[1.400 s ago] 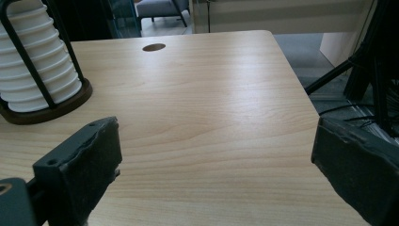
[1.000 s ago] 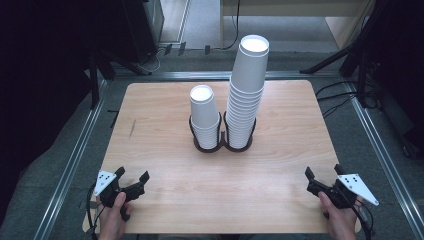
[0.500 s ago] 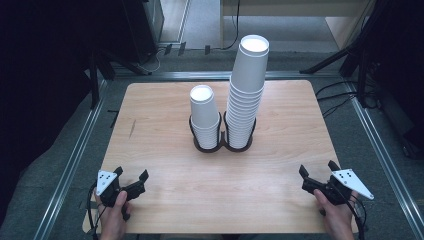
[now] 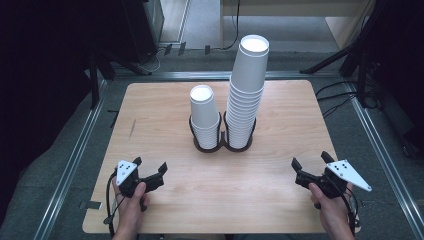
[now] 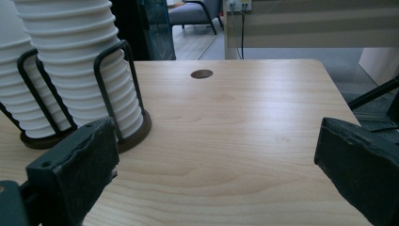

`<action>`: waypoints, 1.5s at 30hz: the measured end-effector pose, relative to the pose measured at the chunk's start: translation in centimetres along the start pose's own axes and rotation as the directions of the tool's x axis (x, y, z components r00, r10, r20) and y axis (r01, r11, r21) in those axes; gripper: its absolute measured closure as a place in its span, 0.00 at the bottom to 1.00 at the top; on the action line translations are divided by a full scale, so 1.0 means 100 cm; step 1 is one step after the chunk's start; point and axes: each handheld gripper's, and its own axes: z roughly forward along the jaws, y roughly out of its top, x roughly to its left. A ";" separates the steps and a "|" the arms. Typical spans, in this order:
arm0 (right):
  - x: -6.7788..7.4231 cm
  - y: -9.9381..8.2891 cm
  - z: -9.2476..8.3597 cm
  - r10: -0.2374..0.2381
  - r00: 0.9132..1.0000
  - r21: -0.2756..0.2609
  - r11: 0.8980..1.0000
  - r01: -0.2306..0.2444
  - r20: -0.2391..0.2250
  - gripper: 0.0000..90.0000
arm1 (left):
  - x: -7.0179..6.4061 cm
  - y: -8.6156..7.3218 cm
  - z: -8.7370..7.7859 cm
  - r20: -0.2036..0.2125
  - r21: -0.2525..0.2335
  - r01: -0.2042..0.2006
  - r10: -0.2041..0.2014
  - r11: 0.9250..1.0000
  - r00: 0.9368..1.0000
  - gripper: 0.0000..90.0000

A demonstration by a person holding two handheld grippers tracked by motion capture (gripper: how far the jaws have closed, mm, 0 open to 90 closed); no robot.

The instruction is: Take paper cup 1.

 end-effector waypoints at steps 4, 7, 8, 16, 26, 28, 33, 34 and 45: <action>0.010 0.012 0.002 -0.009 1.000 -0.004 1.000 0.009 -0.009 0.00 | -0.017 0.011 0.005 0.037 -0.016 -0.029 0.029 0.999 0.999 0.02; 0.016 0.022 0.002 -0.017 1.000 -0.021 1.000 0.017 -0.022 0.00 | -0.031 0.018 0.007 0.067 -0.032 -0.047 0.049 0.998 0.997 0.02; 0.018 0.025 0.002 -0.017 1.000 -0.023 1.000 0.016 -0.024 0.00 | -0.034 0.020 0.008 0.073 -0.033 -0.055 0.058 0.998 0.996 0.02; 0.023 0.046 0.005 0.001 0.999 -0.069 0.998 -0.004 -0.045 0.01 | -0.053 0.026 0.023 0.130 -0.025 -0.071 0.073 0.997 0.989 0.02; 0.039 0.069 0.011 -0.030 0.996 -0.082 0.996 0.023 -0.084 0.01 | -0.076 0.042 0.034 0.180 -0.065 -0.066 0.077 0.996 0.981 0.02; 0.043 0.074 0.012 -0.032 0.995 -0.089 0.996 0.023 -0.095 0.01 | -0.081 0.045 0.036 0.184 -0.068 -0.064 0.076 0.996 0.980 0.02; 0.050 0.082 0.014 -0.048 0.992 -0.101 0.994 0.036 -0.118 0.01 | -0.091 0.049 0.040 0.198 -0.071 -0.075 0.087 0.995 0.976 0.02; 0.051 0.084 0.014 -0.049 0.991 -0.104 0.994 0.036 -0.121 0.01 | -0.094 0.051 0.042 0.201 -0.070 -0.079 0.092 0.994 0.975 0.02; 0.063 0.107 0.020 -0.052 0.984 -0.124 0.992 0.031 -0.168 0.04 | -0.120 0.058 0.052 0.232 -0.086 -0.115 0.132 0.990 0.964 0.02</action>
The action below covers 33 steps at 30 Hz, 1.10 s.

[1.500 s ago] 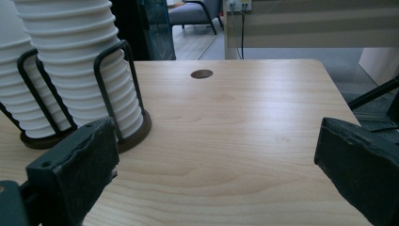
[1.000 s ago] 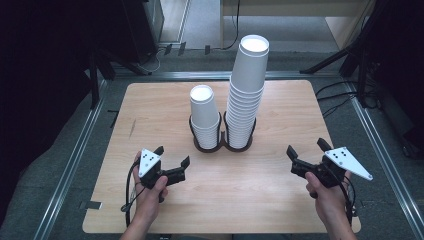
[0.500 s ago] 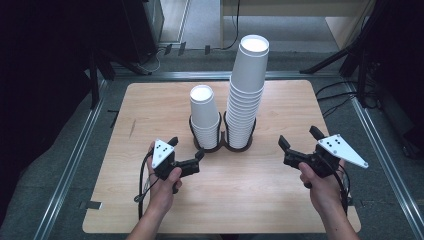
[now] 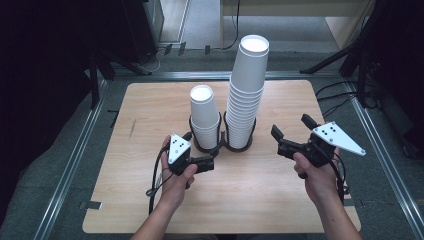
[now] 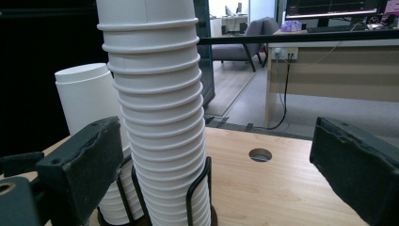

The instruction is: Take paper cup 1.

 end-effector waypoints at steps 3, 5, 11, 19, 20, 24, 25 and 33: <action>0.001 0.003 0.006 0.001 1.000 0.003 1.000 -0.001 -0.011 0.04 | -0.005 -0.001 0.005 0.009 0.005 -0.004 0.004 1.000 1.000 0.02; 0.002 0.004 0.007 0.000 1.000 0.004 1.000 0.000 -0.015 0.04 | -0.007 -0.001 0.009 0.012 0.012 -0.008 0.008 1.000 1.000 0.02; 0.006 0.015 0.014 -0.011 1.000 -0.003 1.000 0.011 -0.026 0.04 | -0.015 0.002 0.019 0.022 0.010 -0.021 0.020 1.000 1.000 0.02; 0.015 0.029 0.025 -0.025 0.999 -0.006 1.000 0.025 -0.034 0.04 | -0.025 0.010 0.030 0.035 -0.004 -0.020 0.020 1.000 0.999 0.02; 0.016 0.030 0.026 -0.028 0.999 -0.005 1.000 0.027 -0.036 0.04 | -0.026 0.011 0.031 0.033 -0.005 -0.025 0.025 1.000 0.999 0.02; 0.021 0.035 0.029 -0.029 0.999 -0.006 1.000 0.029 -0.043 0.04 | -0.030 0.013 0.034 0.034 -0.013 -0.031 0.032 0.999 0.999 0.02; 0.021 0.036 0.030 -0.033 0.999 -0.005 0.999 0.032 -0.043 0.04 | -0.031 0.014 0.035 0.029 -0.021 -0.036 0.037 0.999 0.999 0.02; 0.028 0.044 0.038 -0.034 0.998 -0.001 0.999 0.034 -0.045 0.04 | -0.037 0.019 0.043 0.028 -0.047 -0.038 0.040 0.998 0.999 0.02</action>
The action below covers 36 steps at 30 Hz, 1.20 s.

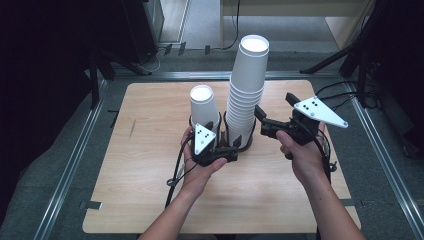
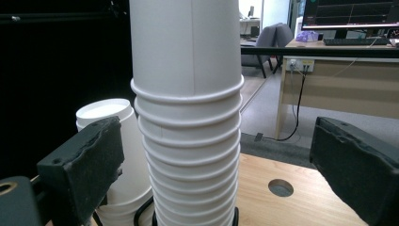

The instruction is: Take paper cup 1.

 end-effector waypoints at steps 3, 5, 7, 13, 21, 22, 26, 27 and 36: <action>0.003 0.004 0.002 -0.004 1.000 -0.003 1.000 0.004 -0.002 0.04 | -0.003 0.002 0.004 -0.002 -0.004 -0.002 0.002 1.000 1.000 0.02; 0.005 0.007 0.005 -0.010 1.000 -0.006 1.000 0.010 -0.002 0.04 | -0.004 0.004 0.006 -0.004 -0.005 -0.002 0.002 1.000 1.000 0.02; 0.007 0.010 0.006 -0.014 1.000 -0.011 1.000 0.014 -0.002 0.04 | -0.005 0.006 0.008 -0.007 -0.013 0.004 -0.004 1.000 1.000 0.02; 0.013 0.016 0.013 -0.012 1.000 -0.013 1.000 0.012 -0.003 0.04 | -0.010 0.008 0.016 -0.013 -0.019 -0.017 0.017 1.000 1.000 0.02; 0.019 0.027 0.020 -0.025 0.999 -0.019 1.000 0.024 -0.022 0.03 | -0.014 0.010 0.025 -0.024 -0.024 -0.017 0.017 1.000 1.000 0.02; 0.020 0.029 0.022 -0.026 0.999 -0.020 0.999 0.025 -0.029 0.03 | -0.014 0.010 0.026 -0.026 -0.026 -0.017 0.016 1.000 1.000 0.02; 0.023 0.033 0.024 -0.033 0.999 -0.022 0.999 0.032 -0.033 0.03 | -0.018 0.012 0.030 -0.028 -0.036 -0.024 0.023 0.999 0.999 0.02; 0.025 0.034 0.026 -0.036 0.999 -0.026 0.999 0.035 -0.033 0.03 | -0.018 0.013 0.032 -0.032 -0.037 -0.021 0.020 0.999 0.999 0.02; 0.027 0.039 0.039 -0.030 0.999 -0.018 0.999 0.030 -0.016 0.01 | -0.020 0.017 0.040 -0.045 -0.049 -0.018 0.016 0.999 0.999 0.02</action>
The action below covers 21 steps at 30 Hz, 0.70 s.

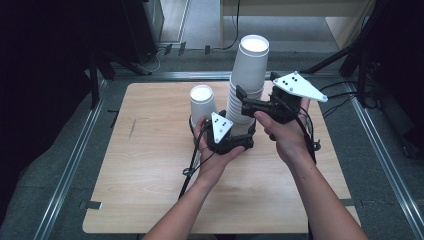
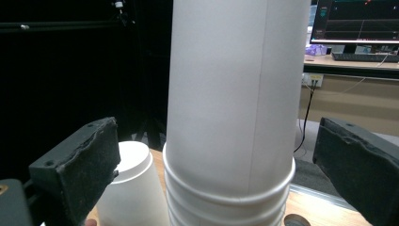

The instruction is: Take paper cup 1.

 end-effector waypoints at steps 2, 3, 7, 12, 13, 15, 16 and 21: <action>-0.001 0.000 0.004 0.004 1.000 0.006 1.000 -0.004 0.002 0.01 | 0.000 0.000 0.002 -0.003 0.000 0.004 -0.004 1.000 1.000 0.02; -0.002 0.000 0.006 0.011 1.000 0.006 1.000 -0.011 0.002 0.01 | 0.000 0.000 0.004 -0.007 -0.004 0.010 -0.010 1.000 1.000 0.02; -0.004 -0.002 0.010 0.023 1.000 0.014 1.000 -0.023 0.012 0.00 | 0.000 0.000 0.008 -0.019 -0.005 0.007 -0.007 1.000 1.000 0.02; -0.008 -0.004 0.018 0.050 0.998 0.026 0.998 -0.051 0.038 0.00 | -0.002 0.000 0.014 -0.028 0.005 0.008 -0.008 1.000 1.000 0.02; -0.009 -0.005 0.021 0.059 0.997 0.029 0.998 -0.060 0.040 0.00 | -0.003 0.000 0.015 -0.041 0.003 0.007 -0.007 1.000 0.999 0.02; -0.009 -0.006 0.022 0.061 0.997 0.029 0.998 -0.062 0.040 0.00 | -0.003 0.000 0.016 -0.048 0.002 0.005 -0.005 1.000 0.999 0.02; -0.009 -0.006 0.023 0.061 0.997 0.026 0.998 -0.062 0.037 0.00 | -0.003 0.001 0.017 -0.053 0.005 0.002 -0.002 1.000 0.999 0.02; -0.009 -0.003 0.034 0.090 0.995 0.036 0.995 -0.091 0.045 0.00 | -0.005 0.001 0.022 -0.086 0.013 -0.024 0.025 1.000 0.996 0.02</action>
